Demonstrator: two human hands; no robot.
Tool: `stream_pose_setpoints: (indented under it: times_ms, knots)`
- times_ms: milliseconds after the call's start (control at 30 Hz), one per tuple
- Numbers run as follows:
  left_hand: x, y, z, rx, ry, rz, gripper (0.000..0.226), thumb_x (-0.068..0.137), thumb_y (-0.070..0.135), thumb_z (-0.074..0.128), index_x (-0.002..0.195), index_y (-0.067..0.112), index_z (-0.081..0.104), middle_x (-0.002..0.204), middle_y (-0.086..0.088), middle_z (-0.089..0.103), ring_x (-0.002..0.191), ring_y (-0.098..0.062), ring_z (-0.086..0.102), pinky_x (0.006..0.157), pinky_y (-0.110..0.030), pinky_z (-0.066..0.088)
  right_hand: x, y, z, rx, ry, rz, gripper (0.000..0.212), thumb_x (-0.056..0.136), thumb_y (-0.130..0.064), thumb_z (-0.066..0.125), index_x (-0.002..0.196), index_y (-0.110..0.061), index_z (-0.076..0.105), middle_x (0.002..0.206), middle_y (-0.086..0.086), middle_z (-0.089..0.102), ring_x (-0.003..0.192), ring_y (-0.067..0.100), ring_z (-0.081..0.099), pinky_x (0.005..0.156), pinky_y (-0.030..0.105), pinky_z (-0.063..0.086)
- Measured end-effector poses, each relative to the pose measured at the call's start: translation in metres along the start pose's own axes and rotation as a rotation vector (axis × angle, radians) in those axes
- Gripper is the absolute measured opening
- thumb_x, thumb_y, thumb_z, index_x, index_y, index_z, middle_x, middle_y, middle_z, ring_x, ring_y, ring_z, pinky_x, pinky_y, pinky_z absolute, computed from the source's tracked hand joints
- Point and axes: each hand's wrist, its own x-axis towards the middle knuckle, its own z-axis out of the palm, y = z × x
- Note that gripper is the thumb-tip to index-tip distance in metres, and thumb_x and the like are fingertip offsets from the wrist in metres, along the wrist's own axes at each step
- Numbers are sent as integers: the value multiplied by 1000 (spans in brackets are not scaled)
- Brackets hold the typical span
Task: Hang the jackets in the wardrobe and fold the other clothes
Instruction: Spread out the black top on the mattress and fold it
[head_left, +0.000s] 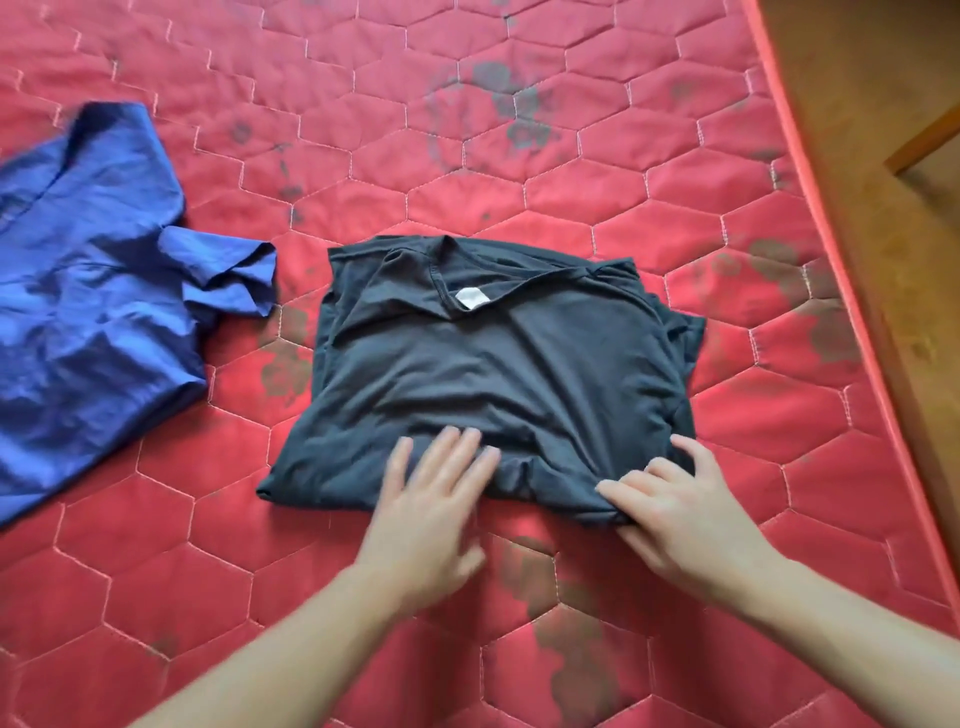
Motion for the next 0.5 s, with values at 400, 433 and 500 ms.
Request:
stream_pose_setpoints:
  times_ms: [400, 433, 500]
  knots:
    - [53, 136, 8, -111, 112, 151, 21, 53, 39, 70, 69, 28, 61, 65, 8, 58, 63, -17, 59, 79, -36, 35, -41, 20, -35, 565, -190, 223, 22, 80, -45, 59, 94, -30, 66, 87, -20, 63, 82, 4, 58, 76, 24, 46]
    - [57, 140, 7, -85, 111, 160, 22, 48, 37, 71, 64, 28, 60, 61, 8, 56, 58, -15, 58, 75, -35, 37, -40, 26, -38, 676, -123, 372, 17, 80, -43, 62, 91, -30, 66, 89, -20, 63, 85, 1, 58, 79, 21, 45]
    - [63, 146, 3, -82, 85, 113, 28, 43, 34, 74, 67, 29, 59, 64, 8, 55, 59, -15, 57, 63, -31, 41, -29, 49, -37, 794, 39, 716, 14, 82, -37, 68, 84, -24, 65, 88, -13, 66, 87, 6, 60, 81, 24, 45]
